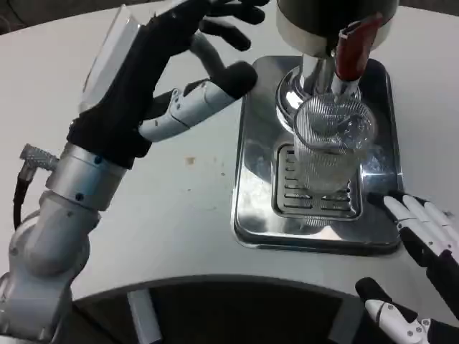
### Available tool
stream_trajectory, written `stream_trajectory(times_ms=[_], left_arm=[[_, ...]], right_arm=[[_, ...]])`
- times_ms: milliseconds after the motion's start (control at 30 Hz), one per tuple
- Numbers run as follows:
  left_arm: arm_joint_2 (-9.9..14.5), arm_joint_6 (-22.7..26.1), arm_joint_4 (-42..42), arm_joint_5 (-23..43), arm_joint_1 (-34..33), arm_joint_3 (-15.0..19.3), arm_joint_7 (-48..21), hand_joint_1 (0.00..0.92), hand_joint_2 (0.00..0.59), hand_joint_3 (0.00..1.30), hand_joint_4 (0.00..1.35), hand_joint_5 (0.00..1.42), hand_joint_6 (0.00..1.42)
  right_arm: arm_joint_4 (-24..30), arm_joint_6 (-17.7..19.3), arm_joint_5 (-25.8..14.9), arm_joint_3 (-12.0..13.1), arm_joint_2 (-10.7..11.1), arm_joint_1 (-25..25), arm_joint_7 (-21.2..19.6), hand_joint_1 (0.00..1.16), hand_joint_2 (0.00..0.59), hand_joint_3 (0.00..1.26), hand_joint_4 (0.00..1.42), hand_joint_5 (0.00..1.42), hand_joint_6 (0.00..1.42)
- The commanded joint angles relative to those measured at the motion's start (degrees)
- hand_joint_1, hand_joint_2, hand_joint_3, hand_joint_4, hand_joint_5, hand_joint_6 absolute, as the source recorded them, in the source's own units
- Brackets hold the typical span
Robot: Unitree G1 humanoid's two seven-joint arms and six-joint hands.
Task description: Grasp the cup under the faucet to collect the drink, then remove the cup.
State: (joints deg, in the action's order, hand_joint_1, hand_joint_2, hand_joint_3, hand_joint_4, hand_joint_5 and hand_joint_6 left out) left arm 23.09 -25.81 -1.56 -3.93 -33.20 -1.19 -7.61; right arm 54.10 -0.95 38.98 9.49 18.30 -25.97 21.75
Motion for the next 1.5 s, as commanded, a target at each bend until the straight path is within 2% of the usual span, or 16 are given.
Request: stream_trajectory(times_ms=[33, 233, 433, 633, 1033, 1500], left_arm=[[1.42, 7.53, 3.92, 11.61, -1.16, 0.57, -10.48, 0.006, 0.093, 0.39, 0.37, 0.43, 0.48], [2.87, 18.74, 7.22, 21.63, -6.37, 1.97, -20.16, 0.000, 0.091, 0.30, 0.26, 0.33, 0.39], [2.39, 25.28, 6.83, 24.41, -11.10, 2.61, -23.93, 0.000, 0.093, 0.24, 0.19, 0.28, 0.33], [1.79, 29.10, 4.21, 23.83, -15.21, 2.23, -25.33, 0.000, 0.095, 0.23, 0.17, 0.27, 0.31], [-0.25, 31.70, -3.73, 22.16, -22.03, -0.91, -30.29, 0.000, 0.095, 0.20, 0.15, 0.25, 0.28], [-1.85, 30.37, -7.43, 17.97, -23.70, -3.51, -33.73, 0.000, 0.095, 0.20, 0.15, 0.26, 0.28]], right_arm=[[-0.48, -0.29, -0.05, -0.55, 0.00, -0.05, 0.47, 0.28, 0.429, 0.05, 0.00, 0.00, 0.00], [-0.58, -0.53, 0.03, -0.79, 0.10, 0.22, 0.56, 0.28, 0.429, 0.05, 0.00, 0.00, 0.00], [-0.34, -0.55, 0.14, -0.97, 0.16, 0.25, 0.61, 0.28, 0.429, 0.05, 0.00, 0.00, 0.00], [-0.14, -0.55, 0.26, -1.29, 0.03, 0.17, 0.53, 0.28, 0.429, 0.05, 0.00, 0.00, 0.00], [0.17, -0.42, -0.29, -0.64, -0.25, -0.66, 0.04, 0.28, 0.429, 0.05, 0.00, 0.00, 0.00], [-0.15, -0.43, -0.90, -0.43, -0.35, -0.79, -0.14, 0.28, 0.429, 0.05, 0.00, 0.00, 0.00]])
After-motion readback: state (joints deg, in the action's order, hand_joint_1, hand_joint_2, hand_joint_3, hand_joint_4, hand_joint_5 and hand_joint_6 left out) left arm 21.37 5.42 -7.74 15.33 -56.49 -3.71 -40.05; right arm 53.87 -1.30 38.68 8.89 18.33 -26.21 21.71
